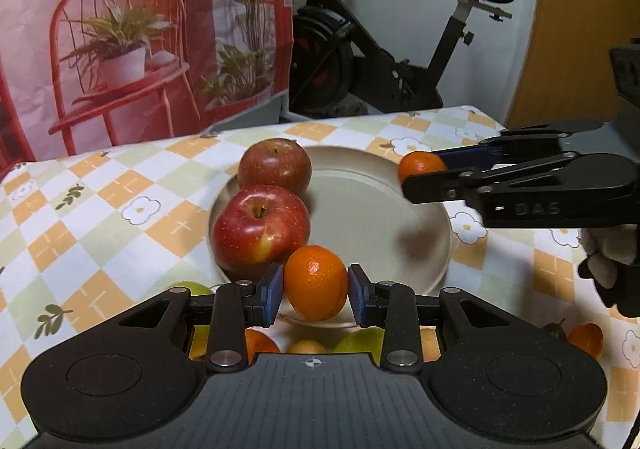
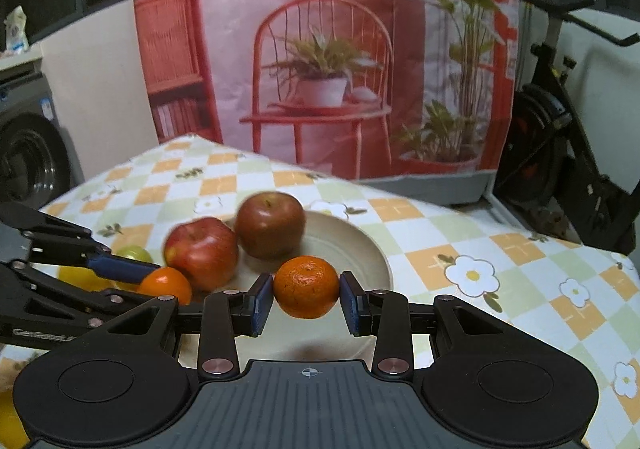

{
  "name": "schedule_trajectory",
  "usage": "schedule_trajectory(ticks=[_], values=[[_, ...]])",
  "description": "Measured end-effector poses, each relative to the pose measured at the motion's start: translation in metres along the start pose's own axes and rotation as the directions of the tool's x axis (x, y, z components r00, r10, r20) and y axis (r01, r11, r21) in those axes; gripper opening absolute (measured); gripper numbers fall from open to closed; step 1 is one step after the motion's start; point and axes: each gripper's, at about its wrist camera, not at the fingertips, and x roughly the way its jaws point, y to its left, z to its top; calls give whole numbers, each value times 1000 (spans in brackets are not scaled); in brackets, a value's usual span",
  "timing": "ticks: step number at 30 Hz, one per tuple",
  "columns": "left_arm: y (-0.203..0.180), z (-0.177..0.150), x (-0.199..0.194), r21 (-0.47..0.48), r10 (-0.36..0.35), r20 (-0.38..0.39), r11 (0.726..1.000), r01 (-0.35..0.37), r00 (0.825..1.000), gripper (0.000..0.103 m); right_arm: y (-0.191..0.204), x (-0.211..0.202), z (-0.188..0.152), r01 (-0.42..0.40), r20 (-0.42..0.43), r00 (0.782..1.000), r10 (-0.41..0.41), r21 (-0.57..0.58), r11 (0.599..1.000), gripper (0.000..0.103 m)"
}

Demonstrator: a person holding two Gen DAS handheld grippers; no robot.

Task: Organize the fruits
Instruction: 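Lower both tangerines onto the plate and open both grippers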

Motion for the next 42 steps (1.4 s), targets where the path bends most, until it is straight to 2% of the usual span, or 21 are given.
schedule_trajectory(ticks=[8, 16, 23, 27, 31, 42], values=[[3, 3, 18, -7, 5, -64, 1000, -5, 998, 37, -15, 46, 11, 5, -39, 999, -6, -15, 1000, 33], [5, 4, 22, -18, -5, -81, 1000, 4, 997, 37, -22, 79, 25, 22, -68, 997, -24, -34, 999, 33], [8, 4, 24, -33, -12, -86, 999, 9, 996, 37, -16, 95, 22, 34, -97, 994, -40, -62, 997, 35], [9, 5, 23, -45, -14, -83, 999, 10, 996, 42, -15, 91, 23, 44, -88, 995, -49, -58, 997, 40], [7, 5, 18, -44, -2, -74, 999, -1, 997, 46, -14, 80, 24, 53, -78, 995, -57, -61, 997, 40], [11, 7, -20, -57, 21, 3, 998, -21, 1000, 46, -2, 17, 16, 71, -28, 997, -71, -10, 997, 41]])
